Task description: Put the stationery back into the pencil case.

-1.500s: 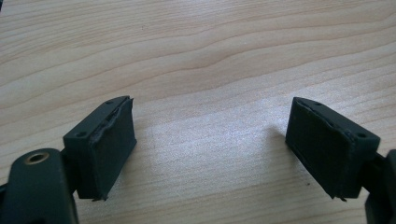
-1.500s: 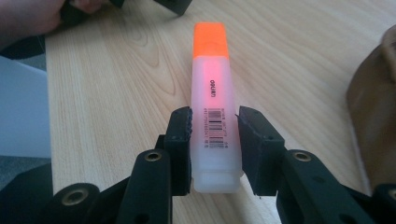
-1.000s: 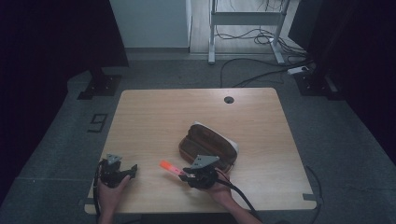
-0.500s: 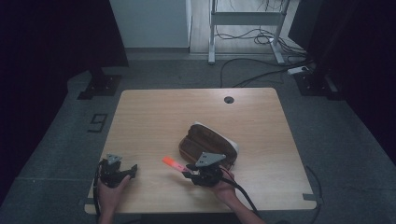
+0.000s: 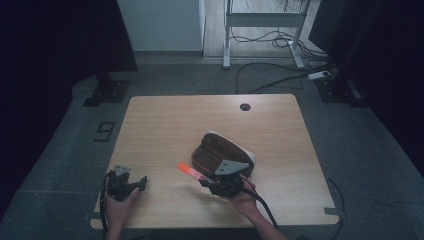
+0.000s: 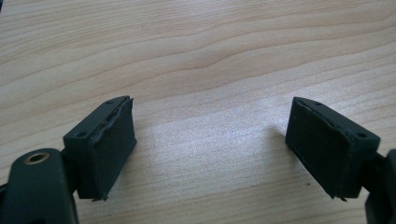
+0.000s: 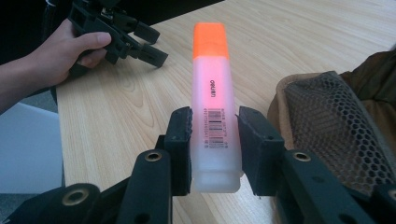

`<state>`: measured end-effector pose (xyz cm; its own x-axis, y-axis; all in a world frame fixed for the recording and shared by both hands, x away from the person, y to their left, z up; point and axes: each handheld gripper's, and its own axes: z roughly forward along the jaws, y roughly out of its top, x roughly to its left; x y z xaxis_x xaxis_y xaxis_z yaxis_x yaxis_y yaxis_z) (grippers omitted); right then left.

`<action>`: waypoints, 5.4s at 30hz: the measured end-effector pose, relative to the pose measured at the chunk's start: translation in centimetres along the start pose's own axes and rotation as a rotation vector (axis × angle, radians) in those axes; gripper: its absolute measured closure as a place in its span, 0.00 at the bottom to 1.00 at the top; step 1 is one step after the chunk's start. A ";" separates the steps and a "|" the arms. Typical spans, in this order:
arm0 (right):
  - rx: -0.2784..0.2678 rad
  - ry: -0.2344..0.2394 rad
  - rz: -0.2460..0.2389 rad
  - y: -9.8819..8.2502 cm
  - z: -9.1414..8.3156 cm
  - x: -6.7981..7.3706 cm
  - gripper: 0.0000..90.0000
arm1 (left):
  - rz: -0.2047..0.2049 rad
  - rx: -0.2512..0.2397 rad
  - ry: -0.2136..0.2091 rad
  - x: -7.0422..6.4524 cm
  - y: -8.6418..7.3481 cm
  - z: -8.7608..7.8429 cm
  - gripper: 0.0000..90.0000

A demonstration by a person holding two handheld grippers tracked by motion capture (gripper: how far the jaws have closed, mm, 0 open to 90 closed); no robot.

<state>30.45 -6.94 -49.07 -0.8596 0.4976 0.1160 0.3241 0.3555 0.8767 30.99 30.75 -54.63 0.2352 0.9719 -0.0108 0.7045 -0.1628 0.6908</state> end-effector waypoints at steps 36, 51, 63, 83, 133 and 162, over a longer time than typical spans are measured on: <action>-0.043 -0.074 0.024 0.3 -2.4 -2.3 0.72 | 0.000 0.000 0.000 0.0 0.0 0.0 0.17; -0.058 -0.117 0.041 0.3 -3.3 -3.6 0.72 | 0.000 0.000 0.000 0.0 0.0 0.0 0.17; -0.069 -0.145 0.056 0.2 -4.1 -4.5 0.72 | 0.000 0.000 0.000 0.0 0.0 0.0 0.17; -0.072 -0.175 0.064 0.0 -4.8 -5.4 0.72 | 0.000 0.000 0.000 0.0 0.0 0.0 0.17; 0.090 -0.257 0.026 -2.0 -3.1 -7.5 0.71 | 0.000 0.000 0.000 0.0 0.0 0.0 0.17; -0.078 -0.262 0.067 -1.1 -5.8 -6.5 0.44 | 0.001 0.001 0.000 0.0 0.0 0.0 0.17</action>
<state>33.34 -15.18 -48.10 -0.7026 0.7091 0.0593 0.3367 0.2579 0.9056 30.98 30.75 -54.63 0.2359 0.9717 -0.0108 0.7048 -0.1635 0.6903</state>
